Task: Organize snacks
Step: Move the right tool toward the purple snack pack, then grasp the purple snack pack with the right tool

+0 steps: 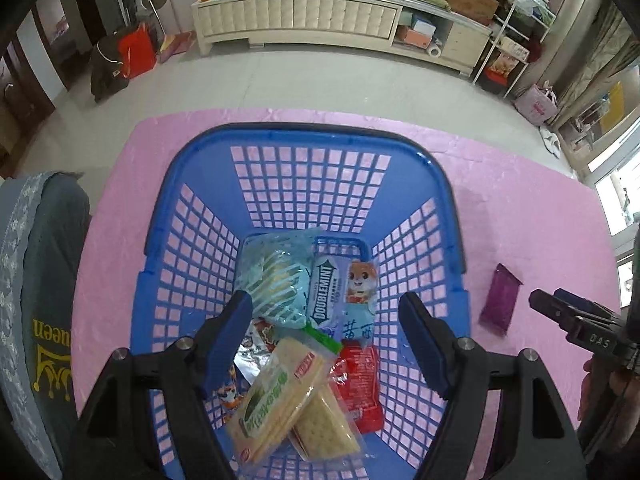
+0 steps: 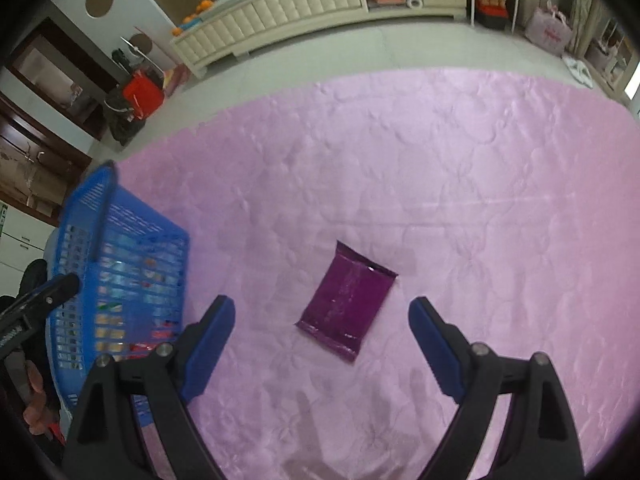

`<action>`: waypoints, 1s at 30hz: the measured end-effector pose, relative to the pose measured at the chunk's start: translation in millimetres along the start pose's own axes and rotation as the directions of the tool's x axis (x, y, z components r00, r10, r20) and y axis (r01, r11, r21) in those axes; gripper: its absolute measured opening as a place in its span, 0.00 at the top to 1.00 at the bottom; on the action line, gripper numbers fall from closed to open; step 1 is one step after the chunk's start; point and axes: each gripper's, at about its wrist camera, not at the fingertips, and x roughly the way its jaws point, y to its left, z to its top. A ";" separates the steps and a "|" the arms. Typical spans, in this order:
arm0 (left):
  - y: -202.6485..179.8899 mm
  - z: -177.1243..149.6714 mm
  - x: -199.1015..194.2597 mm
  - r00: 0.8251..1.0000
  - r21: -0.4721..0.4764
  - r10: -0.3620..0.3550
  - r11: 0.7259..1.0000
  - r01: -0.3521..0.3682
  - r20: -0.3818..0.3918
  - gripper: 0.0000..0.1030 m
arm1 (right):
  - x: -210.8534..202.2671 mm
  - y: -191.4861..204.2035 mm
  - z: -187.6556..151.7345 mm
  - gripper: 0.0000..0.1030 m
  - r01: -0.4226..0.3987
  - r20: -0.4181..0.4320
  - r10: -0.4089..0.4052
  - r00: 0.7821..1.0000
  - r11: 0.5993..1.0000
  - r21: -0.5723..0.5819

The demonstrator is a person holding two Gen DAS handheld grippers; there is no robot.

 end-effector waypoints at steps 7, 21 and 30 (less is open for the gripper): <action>5.3 9.9 13.7 0.999 0.004 0.046 0.999 -0.046 -0.015 0.12 | 28.3 2.0 4.3 0.11 0.002 -0.044 -0.002 0.999 1.000 -0.004; 11.1 17.1 31.9 0.998 0.029 0.059 0.998 -0.059 -0.010 0.00 | 49.7 7.3 9.4 0.53 0.134 -0.052 -0.137 0.989 0.990 -0.053; 3.9 5.0 23.0 0.999 0.053 0.048 0.997 -0.048 -0.005 0.00 | 35.8 -5.6 -7.9 0.66 0.032 -0.058 -0.034 0.998 0.999 -0.044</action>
